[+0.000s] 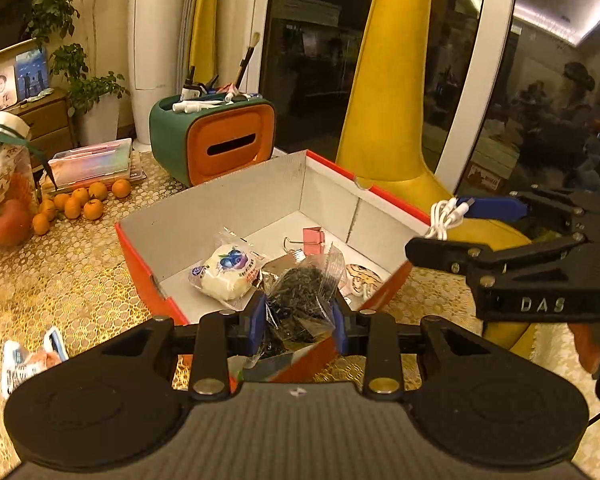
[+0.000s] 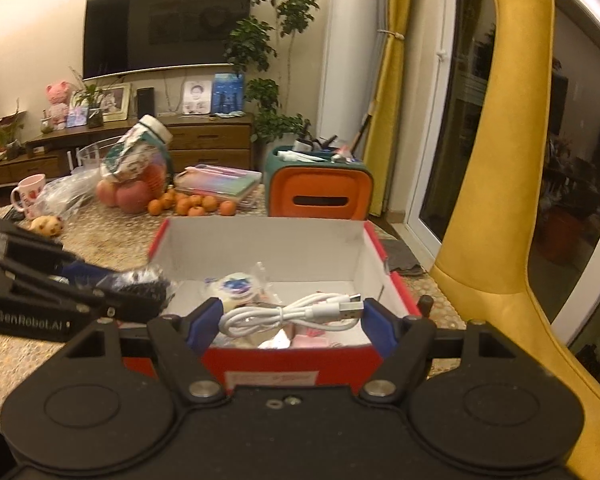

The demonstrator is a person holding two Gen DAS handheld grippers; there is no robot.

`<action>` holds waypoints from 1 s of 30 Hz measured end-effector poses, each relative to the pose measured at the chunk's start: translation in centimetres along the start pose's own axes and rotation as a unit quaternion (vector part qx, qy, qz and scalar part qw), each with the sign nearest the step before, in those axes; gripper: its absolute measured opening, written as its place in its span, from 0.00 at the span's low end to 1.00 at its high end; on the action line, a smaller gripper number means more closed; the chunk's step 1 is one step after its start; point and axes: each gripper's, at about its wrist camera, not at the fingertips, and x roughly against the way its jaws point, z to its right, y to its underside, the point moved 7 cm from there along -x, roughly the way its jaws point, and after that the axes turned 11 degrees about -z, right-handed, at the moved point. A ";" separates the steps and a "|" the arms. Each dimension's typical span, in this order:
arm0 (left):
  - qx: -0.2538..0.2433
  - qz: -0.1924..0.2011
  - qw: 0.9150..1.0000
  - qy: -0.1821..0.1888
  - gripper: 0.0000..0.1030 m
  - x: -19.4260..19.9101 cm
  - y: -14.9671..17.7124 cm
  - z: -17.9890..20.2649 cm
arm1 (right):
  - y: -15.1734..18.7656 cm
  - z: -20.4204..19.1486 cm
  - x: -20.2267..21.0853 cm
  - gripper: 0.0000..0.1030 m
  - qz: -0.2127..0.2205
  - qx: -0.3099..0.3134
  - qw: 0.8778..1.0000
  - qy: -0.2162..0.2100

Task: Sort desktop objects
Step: 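Carry the black bag and white cable over the red shoebox with both tools, then open both tools to drop the black bag and cable into the shoebox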

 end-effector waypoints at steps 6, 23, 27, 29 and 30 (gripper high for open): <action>-0.014 -0.018 1.000 -0.019 0.31 -2.5 -2.0 0.0 | -1.0 1.6 -2.9 0.73 -0.025 -0.007 1.000 0.001; -0.034 -0.102 0.992 -0.057 0.31 -9.4 -3.5 -1.9 | -1.2 3.8 -10.6 0.73 -0.107 0.000 0.994 0.016; -0.039 -0.115 0.991 -0.058 0.31 -10.0 -3.1 -2.1 | -1.0 3.6 -12.0 0.73 -0.125 0.008 0.992 0.017; -0.039 -0.122 0.990 -0.058 0.31 -10.4 -3.0 -2.2 | -0.8 3.5 -12.6 0.73 -0.141 0.009 0.990 0.014; -0.039 -0.125 0.990 -0.058 0.31 -10.5 -3.0 -2.3 | -0.7 3.5 -12.9 0.73 -0.148 0.010 0.989 0.014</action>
